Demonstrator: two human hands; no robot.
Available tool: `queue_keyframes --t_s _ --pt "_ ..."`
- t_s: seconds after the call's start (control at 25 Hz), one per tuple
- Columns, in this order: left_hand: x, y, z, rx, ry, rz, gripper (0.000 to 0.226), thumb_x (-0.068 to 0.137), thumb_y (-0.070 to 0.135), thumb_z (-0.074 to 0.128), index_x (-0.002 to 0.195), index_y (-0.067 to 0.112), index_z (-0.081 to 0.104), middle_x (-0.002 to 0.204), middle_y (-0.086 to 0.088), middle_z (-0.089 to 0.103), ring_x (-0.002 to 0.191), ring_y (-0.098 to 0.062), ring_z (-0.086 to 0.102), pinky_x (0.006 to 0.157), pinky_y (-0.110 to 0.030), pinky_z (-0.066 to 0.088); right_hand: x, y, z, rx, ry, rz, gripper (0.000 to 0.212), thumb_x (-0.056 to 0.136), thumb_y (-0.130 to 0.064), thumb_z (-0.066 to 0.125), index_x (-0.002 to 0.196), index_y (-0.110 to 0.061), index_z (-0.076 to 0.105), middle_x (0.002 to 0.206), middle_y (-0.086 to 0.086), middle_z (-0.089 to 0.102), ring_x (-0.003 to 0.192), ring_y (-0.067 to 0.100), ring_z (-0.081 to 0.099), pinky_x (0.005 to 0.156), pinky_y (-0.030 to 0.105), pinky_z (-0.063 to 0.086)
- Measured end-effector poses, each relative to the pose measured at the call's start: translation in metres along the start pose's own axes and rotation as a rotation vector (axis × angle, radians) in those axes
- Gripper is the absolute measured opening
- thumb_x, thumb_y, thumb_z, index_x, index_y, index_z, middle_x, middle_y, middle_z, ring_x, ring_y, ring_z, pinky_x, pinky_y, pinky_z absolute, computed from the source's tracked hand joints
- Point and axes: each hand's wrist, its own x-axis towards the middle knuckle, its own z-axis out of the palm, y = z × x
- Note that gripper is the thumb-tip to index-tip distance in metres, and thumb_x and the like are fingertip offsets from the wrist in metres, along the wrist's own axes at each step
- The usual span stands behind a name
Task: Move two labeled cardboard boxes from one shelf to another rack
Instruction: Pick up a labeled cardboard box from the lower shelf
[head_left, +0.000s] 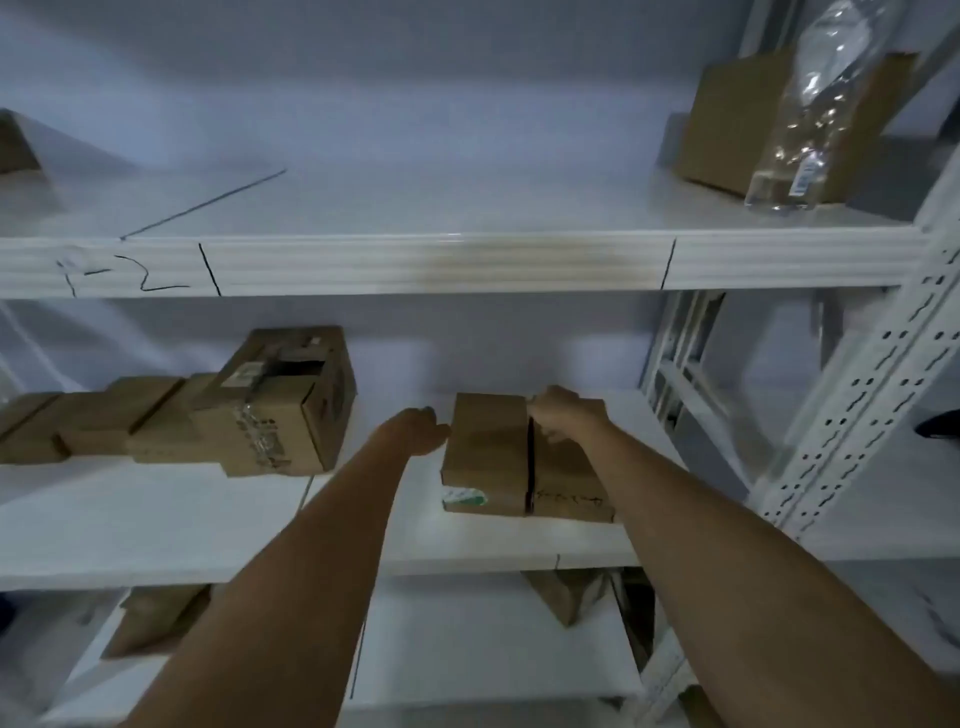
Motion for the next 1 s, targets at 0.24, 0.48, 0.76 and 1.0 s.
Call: queue_keyframes --t_s 0.24,0.48,0.76,1.0 --pt "0.060 0.001 0.027 -0.293 -0.036 -0.053 0.070 0.102 0.044 0.037 0.155 0.000 0.024 0.160 -0.021 0.032 0.145 -0.035 0.037 0.117 -0.043 0.032 0.029 -0.007 0.041 -0.012 0.000 0.072 0.063 0.100 -0.017 0.037 0.158 -0.008 0.015 0.159 0.015 0.033 0.100 0.022 0.063 0.080 0.033 0.054" --pt "0.073 0.000 0.080 -0.704 -0.147 -0.195 0.066 0.097 0.048 0.049 0.142 0.001 0.038 0.141 -0.021 0.053 0.125 -0.037 0.056 0.102 -0.044 0.048 0.052 0.006 0.065 0.039 0.067 0.128 0.045 0.093 -0.016 0.046 0.132 0.005 0.053 0.113 0.019 0.066 0.089 0.031 0.070 0.079 0.042 0.058" --pt "0.061 -0.005 0.084 -1.112 -0.051 -0.235 0.053 0.098 0.042 0.054 0.133 0.004 0.045 0.130 -0.020 0.059 0.097 -0.029 0.059 0.074 -0.038 0.052 0.030 0.013 0.067 0.243 0.289 0.021 0.031 0.094 -0.018 0.054 0.119 -0.003 0.065 0.110 0.014 0.072 0.095 0.027 0.069 0.084 0.040 0.057" --pt "0.007 -0.036 0.086 -1.608 -0.171 -0.080 0.042 0.103 0.036 0.043 0.141 0.019 0.046 0.131 -0.018 0.062 0.105 -0.035 0.066 0.071 -0.044 0.061 -0.011 0.012 0.057 0.613 0.252 -0.331 0.022 0.088 -0.006 0.068 0.097 -0.025 0.071 0.105 -0.002 0.074 0.100 0.010 0.065 0.088 0.025 0.050"
